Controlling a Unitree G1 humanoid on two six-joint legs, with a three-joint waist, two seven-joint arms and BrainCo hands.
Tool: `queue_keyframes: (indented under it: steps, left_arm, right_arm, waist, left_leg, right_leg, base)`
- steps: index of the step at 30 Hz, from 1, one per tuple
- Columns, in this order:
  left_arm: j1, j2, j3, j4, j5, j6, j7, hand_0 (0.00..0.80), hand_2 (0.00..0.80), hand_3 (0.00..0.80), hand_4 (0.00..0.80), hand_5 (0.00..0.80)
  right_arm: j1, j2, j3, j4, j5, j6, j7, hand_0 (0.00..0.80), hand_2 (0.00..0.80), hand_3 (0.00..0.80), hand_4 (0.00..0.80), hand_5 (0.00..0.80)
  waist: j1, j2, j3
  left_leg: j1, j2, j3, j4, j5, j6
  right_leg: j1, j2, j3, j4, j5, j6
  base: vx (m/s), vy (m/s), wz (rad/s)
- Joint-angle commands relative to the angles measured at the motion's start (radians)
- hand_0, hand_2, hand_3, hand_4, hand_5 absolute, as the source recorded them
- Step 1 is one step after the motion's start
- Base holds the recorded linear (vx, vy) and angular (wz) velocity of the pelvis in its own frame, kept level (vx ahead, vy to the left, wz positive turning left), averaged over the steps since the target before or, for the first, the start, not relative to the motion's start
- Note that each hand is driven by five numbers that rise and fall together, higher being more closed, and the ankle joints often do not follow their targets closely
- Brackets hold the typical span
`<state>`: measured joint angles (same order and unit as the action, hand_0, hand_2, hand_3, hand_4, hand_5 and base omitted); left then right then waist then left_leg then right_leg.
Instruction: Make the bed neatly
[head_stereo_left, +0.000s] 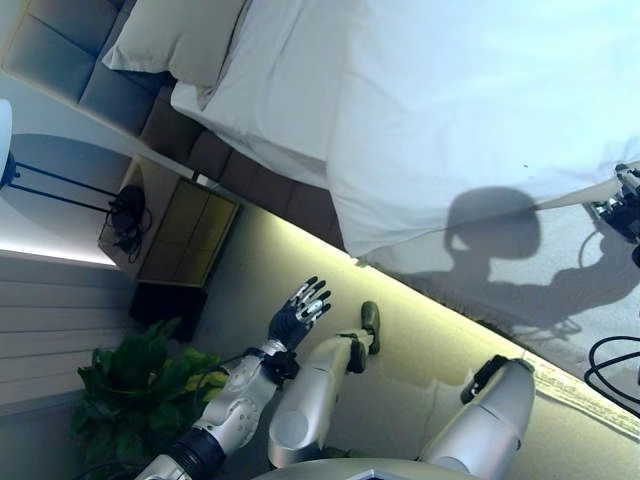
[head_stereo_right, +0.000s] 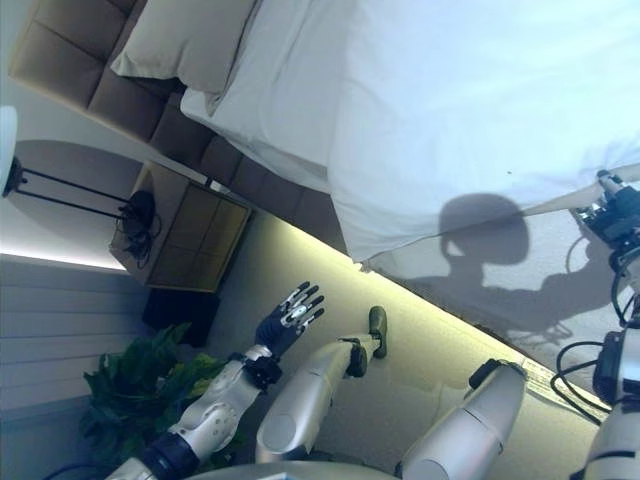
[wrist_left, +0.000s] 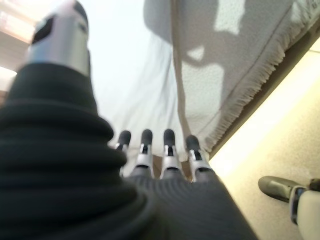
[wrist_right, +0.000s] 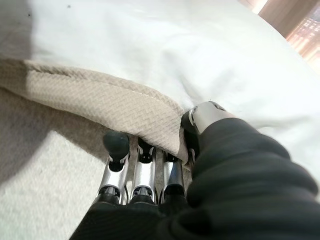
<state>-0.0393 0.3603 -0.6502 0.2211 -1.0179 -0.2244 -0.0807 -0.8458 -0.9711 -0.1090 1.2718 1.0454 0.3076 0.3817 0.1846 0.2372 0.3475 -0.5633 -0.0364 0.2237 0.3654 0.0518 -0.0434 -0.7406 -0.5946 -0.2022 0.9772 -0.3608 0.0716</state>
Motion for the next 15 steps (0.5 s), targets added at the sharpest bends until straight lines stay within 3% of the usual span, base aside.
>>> queue_keyframes:
  steps: [1,9,15]
  left_arm:
    - [0.044,0.028,0.031,-0.074,-0.032,-0.042,-0.025,0.000,0.000,0.000,0.000,0.000]
    - [0.046,0.049,0.074,-0.108,0.002,-0.010,-0.002,0.000,0.000,0.000,0.000,0.000]
    - [0.073,0.054,0.105,-0.115,0.060,0.018,0.039,0.000,0.000,0.000,0.000,0.000]
  right_arm:
    - [-0.006,0.014,-0.036,-0.048,0.030,-0.054,0.073,0.800,0.800,0.800,0.800,0.800]
    - [0.079,0.142,0.020,-0.161,-0.144,-0.162,0.069,0.800,0.800,0.800,0.800,0.800]
    - [0.142,0.281,0.092,-0.299,-0.143,-0.163,-0.031,0.800,0.800,0.800,0.800,0.800]
  waist:
    - [0.032,0.002,-0.019]
    - [0.050,-0.058,-0.045]
    - [0.082,-0.115,-0.075]
  left_leg:
    - [0.067,0.117,-0.035,0.092,-0.116,-0.004]
    - [0.165,0.119,-0.023,0.073,-0.137,0.010]
    - [0.268,0.106,-0.040,0.051,-0.153,0.023]
  right_leg:
    - [-0.030,0.016,0.108,-0.365,0.482,0.156]
    - [0.128,0.001,0.034,-0.427,0.484,0.145]
    - [0.301,0.000,-0.038,-0.487,0.489,0.130]
  base:
    - [-0.011,-0.031,-0.02]
    - [0.002,-0.064,0.01]
    - [0.065,-0.083,0.00]
